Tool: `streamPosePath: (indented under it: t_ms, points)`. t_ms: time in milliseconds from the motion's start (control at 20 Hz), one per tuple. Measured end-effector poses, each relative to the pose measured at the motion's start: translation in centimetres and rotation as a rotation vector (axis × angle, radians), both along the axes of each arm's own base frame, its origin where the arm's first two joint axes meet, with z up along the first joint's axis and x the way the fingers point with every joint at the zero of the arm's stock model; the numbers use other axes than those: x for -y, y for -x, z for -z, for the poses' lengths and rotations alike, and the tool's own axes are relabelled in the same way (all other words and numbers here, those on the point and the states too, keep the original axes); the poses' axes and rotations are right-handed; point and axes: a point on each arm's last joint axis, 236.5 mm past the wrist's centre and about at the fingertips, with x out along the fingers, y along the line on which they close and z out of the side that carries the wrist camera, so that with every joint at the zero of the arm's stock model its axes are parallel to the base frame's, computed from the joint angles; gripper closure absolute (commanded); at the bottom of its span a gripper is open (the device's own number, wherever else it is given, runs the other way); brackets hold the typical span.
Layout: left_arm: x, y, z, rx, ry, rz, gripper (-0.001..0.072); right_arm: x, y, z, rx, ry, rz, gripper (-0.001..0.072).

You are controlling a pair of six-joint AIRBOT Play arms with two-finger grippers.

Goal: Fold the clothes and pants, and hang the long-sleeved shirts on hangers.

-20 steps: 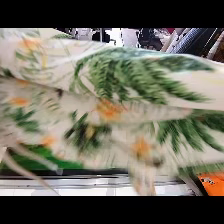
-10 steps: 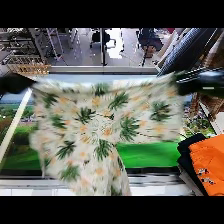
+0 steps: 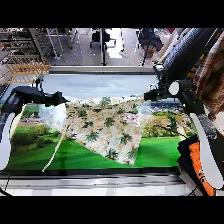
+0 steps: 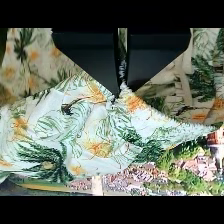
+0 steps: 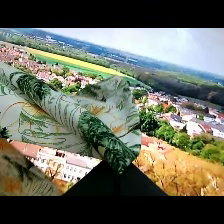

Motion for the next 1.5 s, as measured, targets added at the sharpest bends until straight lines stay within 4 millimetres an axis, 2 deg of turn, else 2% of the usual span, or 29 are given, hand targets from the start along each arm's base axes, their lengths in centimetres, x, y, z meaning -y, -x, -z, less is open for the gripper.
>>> streamPosePath:
  t_ms: [100, 300, 450, 650, 700, 750, 800, 850, 950, 1000, 1150, 1300, 1500]
  points:
    - [-0.2, 0.7, -0.5, -0.026, 0.008, 0.039, 0.0702, -0.3, 2.4, -0.8, -0.07, -0.013, -0.012, 0.0704]
    - [-1.4, 5.5, 1.0, -0.201, -0.025, 0.176, 0.0702, -3.2, 11.6, -0.3, -0.358, -0.105, -0.083, 0.0704]
    - [-2.8, 8.7, 2.6, -0.325, -0.093, 0.238, 0.0703, -4.5, 19.9, 1.8, -0.602, -0.141, -0.113, 0.0704]
    - [-4.2, 11.7, 4.8, -0.456, -0.178, 0.279, 0.0701, -6.5, 29.9, 6.2, -0.882, -0.184, -0.156, 0.0701]
    - [-4.6, 12.3, 5.6, -0.486, -0.198, 0.284, 0.0675, -7.2, 31.9, 7.6, -0.935, -0.197, -0.164, 0.062]
    - [-4.9, 12.8, 6.2, -0.51, -0.215, 0.286, 0.0569, -7.8, 33.2, 8.9, -0.963, -0.205, -0.172, 0.0402]
    - [-5.5, 13.3, 6.9, -0.531, -0.241, 0.282, 0.0421, -8.2, 34.4, 10.3, -0.983, -0.206, -0.178, 0.0226]
    - [-5.6, 13.6, 7.4, -0.549, -0.246, 0.282, 0.031, -8.9, 34.7, 11.3, -0.97, -0.222, -0.177, 0.0199]
    - [-5.9, 14.2, 7.9, -0.571, -0.257, 0.284, 0.0303, -9.3, 34.9, 12.8, -0.95, -0.249, -0.16, 0.0198]
    - [-6.0, 14.3, 8.0, -0.575, -0.261, 0.283, 0.0303, -9.1, 34.3, 13.4, -0.931, -0.267, -0.129, 0.0193]
    - [-5.9, 14.4, 7.4, -0.568, -0.244, 0.27, 0.0305, -7.5, 32.5, 14.8, -0.888, -0.355, 0.007, 0.019]
    - [-5.4, 14.2, 5.6, -0.523, -0.211, 0.261, 0.0309, -6.4, 30.7, 16.5, -0.826, -0.484, 0.152, 0.019]
    - [-3.4, 13.7, 2.4, -0.441, -0.161, 0.269, 0.031, -6.5, 28.7, 18.4, -0.733, -0.599, 0.226, 0.0191]
